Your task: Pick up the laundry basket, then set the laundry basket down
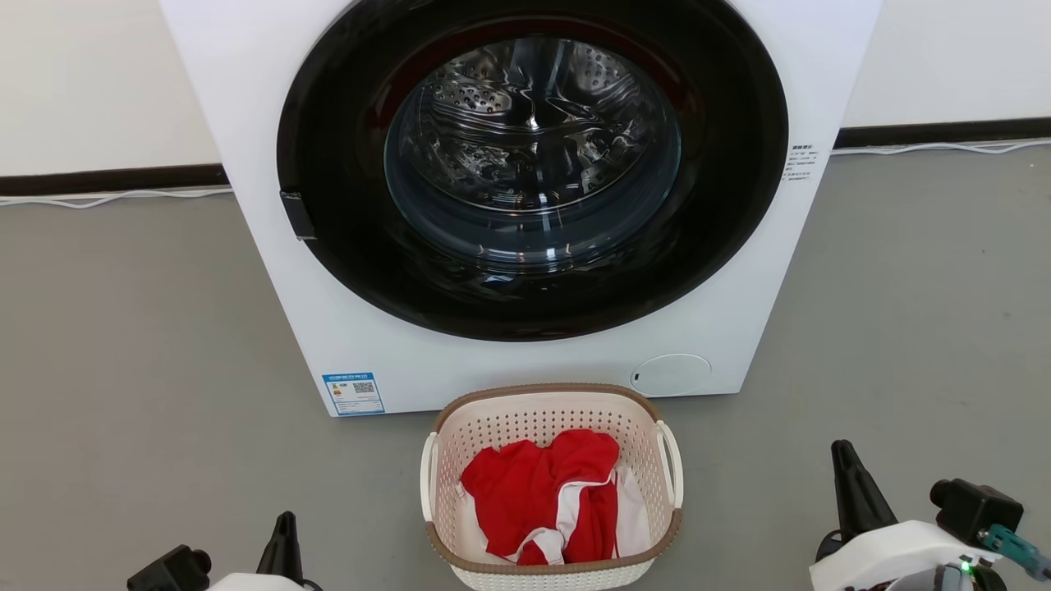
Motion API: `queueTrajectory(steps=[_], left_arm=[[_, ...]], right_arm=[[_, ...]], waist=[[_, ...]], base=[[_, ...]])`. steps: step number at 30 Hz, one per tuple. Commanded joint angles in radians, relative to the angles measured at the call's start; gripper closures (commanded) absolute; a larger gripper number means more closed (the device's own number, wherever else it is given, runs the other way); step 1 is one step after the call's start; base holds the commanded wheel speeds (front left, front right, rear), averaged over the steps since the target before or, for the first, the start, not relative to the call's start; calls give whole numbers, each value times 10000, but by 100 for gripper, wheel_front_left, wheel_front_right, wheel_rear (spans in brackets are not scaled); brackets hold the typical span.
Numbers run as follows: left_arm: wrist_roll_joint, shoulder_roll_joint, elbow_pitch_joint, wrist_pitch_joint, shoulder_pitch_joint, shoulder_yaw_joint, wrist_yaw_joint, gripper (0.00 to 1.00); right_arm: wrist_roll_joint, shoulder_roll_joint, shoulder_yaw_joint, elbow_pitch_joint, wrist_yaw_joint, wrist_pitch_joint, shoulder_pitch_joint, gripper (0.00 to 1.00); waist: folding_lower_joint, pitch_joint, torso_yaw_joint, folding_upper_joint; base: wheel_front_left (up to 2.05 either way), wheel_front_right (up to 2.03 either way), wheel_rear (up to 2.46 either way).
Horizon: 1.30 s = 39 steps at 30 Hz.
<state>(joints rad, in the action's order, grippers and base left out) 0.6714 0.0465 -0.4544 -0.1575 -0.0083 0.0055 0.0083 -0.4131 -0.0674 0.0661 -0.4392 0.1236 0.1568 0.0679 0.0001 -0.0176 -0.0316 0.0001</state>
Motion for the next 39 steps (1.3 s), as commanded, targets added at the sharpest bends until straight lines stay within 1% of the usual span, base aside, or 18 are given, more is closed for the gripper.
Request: queueTrajectory(steps=[1,39], left_arm=[[315,81,331,52,-471,163,-93,100],[4020,63,1051,1142,-687,543,-624,100]], right_arm=[[-418,-49,26,327,20,-87,340,100],[-5139,41,213,989,41,-1159,365,100]], waist=[[-1,4,6,-1],[-1,87,133,-1]], base=[[0,0,0],[0,0,0]])
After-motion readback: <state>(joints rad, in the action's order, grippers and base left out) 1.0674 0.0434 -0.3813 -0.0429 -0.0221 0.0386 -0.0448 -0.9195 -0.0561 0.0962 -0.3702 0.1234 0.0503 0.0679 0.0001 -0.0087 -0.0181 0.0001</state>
